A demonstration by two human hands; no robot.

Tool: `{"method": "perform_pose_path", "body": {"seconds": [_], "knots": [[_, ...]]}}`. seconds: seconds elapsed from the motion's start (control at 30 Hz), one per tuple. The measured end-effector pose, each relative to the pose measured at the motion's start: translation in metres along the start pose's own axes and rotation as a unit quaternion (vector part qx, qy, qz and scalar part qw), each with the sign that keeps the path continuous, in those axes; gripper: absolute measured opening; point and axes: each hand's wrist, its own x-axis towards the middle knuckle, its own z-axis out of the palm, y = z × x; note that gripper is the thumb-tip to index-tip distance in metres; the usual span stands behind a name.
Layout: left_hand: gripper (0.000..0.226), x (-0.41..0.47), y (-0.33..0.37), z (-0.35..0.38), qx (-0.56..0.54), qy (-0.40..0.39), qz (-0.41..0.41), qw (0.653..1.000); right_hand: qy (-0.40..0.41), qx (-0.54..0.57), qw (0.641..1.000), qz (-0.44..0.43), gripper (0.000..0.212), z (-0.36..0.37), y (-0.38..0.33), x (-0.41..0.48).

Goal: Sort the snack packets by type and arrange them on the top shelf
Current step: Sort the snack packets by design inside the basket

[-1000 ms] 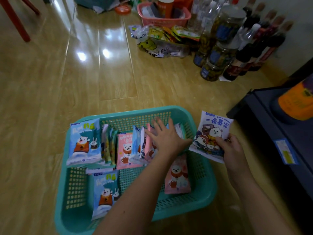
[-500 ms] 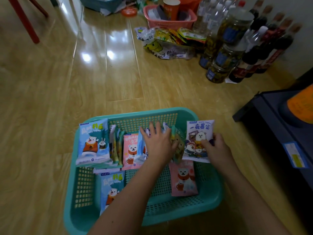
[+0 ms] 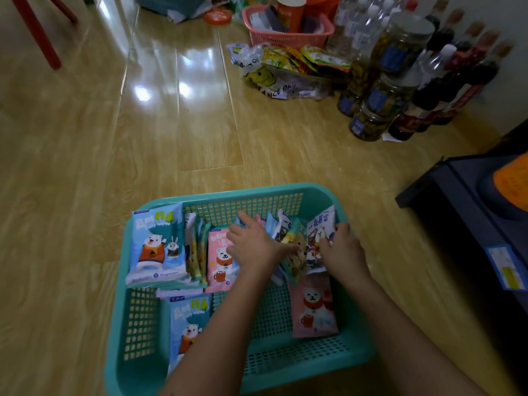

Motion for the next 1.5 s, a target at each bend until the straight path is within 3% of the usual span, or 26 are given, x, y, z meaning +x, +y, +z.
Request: {"method": "perform_pose_path", "body": {"seconds": [0.27,0.57,0.77,0.93,1.03,1.17,1.5], "knots": [[0.130,0.015,0.001,-0.011,-0.053,-0.065,-0.004,0.996,-0.001,0.096,0.995,0.009,0.031,0.010,0.000,-0.002],[0.135,0.015,-0.002,-0.012,-0.076,-0.057,0.024,0.995,-0.008,0.177,0.984,-0.006,0.035,0.010,0.007,-0.008],[0.161,0.026,-0.005,-0.013,-0.150,-0.087,-0.013,0.985,0.022,0.186,0.982,-0.004,0.033,0.000,0.010,-0.007],[0.128,0.011,-0.006,-0.020,-0.139,-0.065,-0.009,0.988,0.066,-0.029,0.997,-0.028,0.028,-0.002,0.009,-0.008],[0.121,0.015,-0.013,-0.017,-0.144,-0.061,0.000,0.988,0.079,-0.082,0.992,-0.058,0.026,0.000,0.010,-0.007],[0.127,0.018,-0.018,-0.014,-0.166,-0.059,0.002,0.984,0.061,-0.003,0.997,-0.036,0.027,0.000,0.004,0.004],[0.107,0.013,-0.027,-0.017,-0.181,-0.028,0.007,0.983,0.034,0.123,0.991,-0.040,0.024,0.014,-0.001,0.030]]}}
